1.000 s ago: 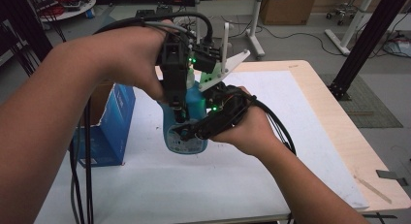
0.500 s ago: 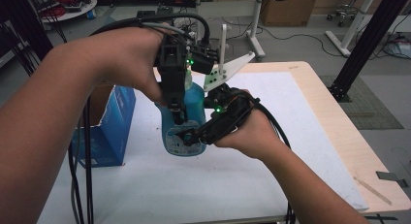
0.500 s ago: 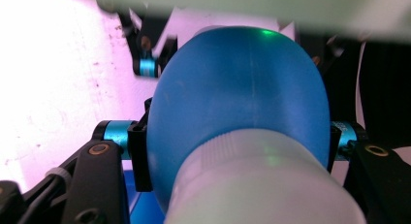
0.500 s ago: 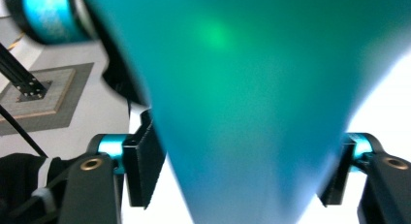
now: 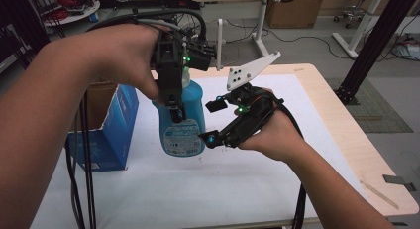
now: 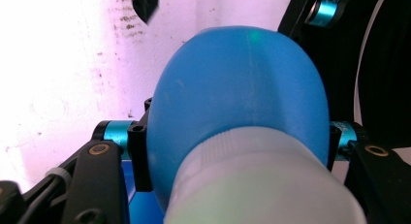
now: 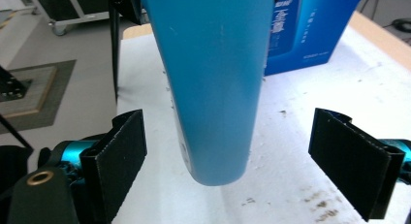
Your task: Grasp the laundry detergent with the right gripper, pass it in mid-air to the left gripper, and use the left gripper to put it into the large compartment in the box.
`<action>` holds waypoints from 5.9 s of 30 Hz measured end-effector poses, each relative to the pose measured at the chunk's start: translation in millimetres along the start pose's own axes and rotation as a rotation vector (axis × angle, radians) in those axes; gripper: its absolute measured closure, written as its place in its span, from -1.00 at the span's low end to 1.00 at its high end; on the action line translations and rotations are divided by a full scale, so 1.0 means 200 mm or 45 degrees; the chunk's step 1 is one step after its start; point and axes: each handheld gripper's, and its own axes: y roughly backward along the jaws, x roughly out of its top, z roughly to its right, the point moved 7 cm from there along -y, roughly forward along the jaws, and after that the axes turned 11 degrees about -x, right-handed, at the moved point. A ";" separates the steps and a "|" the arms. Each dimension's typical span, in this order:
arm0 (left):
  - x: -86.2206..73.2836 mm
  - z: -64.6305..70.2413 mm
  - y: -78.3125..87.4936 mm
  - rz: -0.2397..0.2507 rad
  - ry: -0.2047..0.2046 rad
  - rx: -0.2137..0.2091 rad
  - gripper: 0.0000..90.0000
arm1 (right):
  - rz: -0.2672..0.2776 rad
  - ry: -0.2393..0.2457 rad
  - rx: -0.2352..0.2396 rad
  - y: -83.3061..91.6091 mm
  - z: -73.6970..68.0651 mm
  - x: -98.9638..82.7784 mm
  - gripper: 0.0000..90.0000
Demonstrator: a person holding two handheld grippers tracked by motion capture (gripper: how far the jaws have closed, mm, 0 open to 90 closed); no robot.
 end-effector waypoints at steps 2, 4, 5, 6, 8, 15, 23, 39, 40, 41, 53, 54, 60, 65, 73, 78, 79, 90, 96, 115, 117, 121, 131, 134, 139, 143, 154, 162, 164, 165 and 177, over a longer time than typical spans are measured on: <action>0.00 0.00 0.01 -0.003 0.009 0.000 -0.15 | -0.005 -0.001 -0.030 0.01 0.01 0.00 -0.94; -0.01 0.00 0.02 -0.007 0.017 -0.002 -0.15 | -0.011 0.008 -0.042 0.02 0.02 0.00 -0.94; -0.02 0.00 0.02 -0.004 0.023 0.000 -0.15 | -0.010 0.007 -0.047 0.02 0.02 0.00 -0.94; -0.02 0.00 0.02 -0.009 0.029 -0.001 -0.15 | -0.016 0.012 -0.051 0.03 0.03 0.00 -0.94; -0.03 0.01 0.03 -0.003 0.045 0.002 -0.15 | -0.020 0.014 -0.059 0.04 0.04 0.00 -0.98; -0.09 0.01 0.10 0.029 0.107 0.001 -0.15 | -0.056 0.024 -0.073 0.09 0.07 -0.02 -0.99; -0.24 0.02 0.28 0.124 0.342 -0.003 -0.15 | -0.124 0.052 -0.101 0.15 0.12 -0.04 -0.99; -0.71 -0.11 0.50 0.321 1.024 0.105 -0.15 | -0.363 0.107 -0.189 0.33 0.26 -0.11 -0.99; -0.75 -0.12 0.50 0.322 1.077 0.097 -0.15 | -0.374 0.108 -0.195 0.34 0.27 -0.11 -0.99; -0.75 -0.12 0.50 0.322 1.077 0.097 -0.15 | -0.374 0.108 -0.195 0.34 0.27 -0.11 -0.99; -0.96 -0.22 0.46 0.360 1.447 0.117 -0.15 | -0.462 0.095 -0.273 0.45 0.36 -0.18 -0.99; -0.96 -0.23 0.45 0.362 1.457 0.112 -0.15 | -0.467 0.094 -0.279 0.46 0.36 -0.18 -0.99; -0.99 -0.29 0.34 0.369 1.493 0.047 -0.15 | -0.472 0.097 -0.288 0.46 0.35 -0.20 -0.99; -1.00 -0.34 0.25 0.335 1.418 0.060 -0.15 | -0.470 0.100 -0.289 0.46 0.34 -0.19 -0.99; -1.01 -0.40 0.04 0.259 1.294 0.019 -0.15 | -0.464 0.093 -0.299 0.47 0.35 -0.20 -0.99; -1.01 -0.43 -0.06 0.205 1.151 0.013 -0.15 | -0.463 0.082 -0.305 0.47 0.35 -0.21 -0.99; -1.00 -0.44 -0.11 0.181 1.103 0.008 -0.15 | -0.466 0.082 -0.306 0.47 0.36 -0.21 -0.99; -1.03 -0.49 -0.32 0.085 0.827 0.014 -0.15 | -0.479 0.058 -0.323 0.48 0.36 -0.25 -0.99; -1.04 -0.51 -0.36 0.129 0.807 0.002 -0.16 | -0.479 0.056 -0.326 0.48 0.36 -0.26 -0.99; -1.03 -0.48 -0.26 0.147 0.881 -0.018 -0.32 | -0.474 0.051 -0.334 0.52 0.35 -0.27 -0.99; -1.03 -0.48 -0.23 0.147 0.882 -0.007 -0.34 | -0.471 0.051 -0.337 0.52 0.36 -0.27 -0.99; -1.02 -0.47 -0.17 0.145 0.895 0.034 -0.38 | -0.469 0.044 -0.341 0.54 0.37 -0.27 -0.99; -0.91 -0.41 0.03 0.164 0.833 0.082 -0.54 | -0.496 0.047 -0.339 0.59 0.46 -0.28 -0.99; -0.83 -0.37 0.06 0.191 0.766 0.064 -0.57 | -0.538 0.079 -0.319 0.59 0.48 -0.29 -0.99; -0.68 -0.33 0.08 0.206 0.618 0.034 -0.60 | -0.607 0.139 -0.286 0.58 0.50 -0.29 -0.99; -0.57 -0.31 0.06 0.187 0.540 0.027 -0.65 | -0.645 0.150 -0.258 0.55 0.51 -0.29 -0.99; -0.43 -0.31 -0.01 0.112 0.425 0.013 -0.80 | -0.732 0.200 -0.216 0.50 0.52 -0.30 -0.99; -0.39 -0.33 -0.04 0.081 0.395 0.001 -0.84 | -0.789 0.212 -0.193 0.47 0.55 -0.31 -0.99; -0.38 -0.34 -0.05 0.064 0.378 0.004 -0.86 | -0.799 0.211 -0.184 0.47 0.55 -0.31 -0.99; -0.37 -0.34 -0.06 0.062 0.372 0.003 -0.87 | -0.809 0.213 -0.178 0.47 0.56 -0.31 -0.99; -0.29 -0.35 -0.09 0.030 0.257 0.009 -0.96 | -0.914 0.207 -0.122 0.43 0.59 -0.32 -0.99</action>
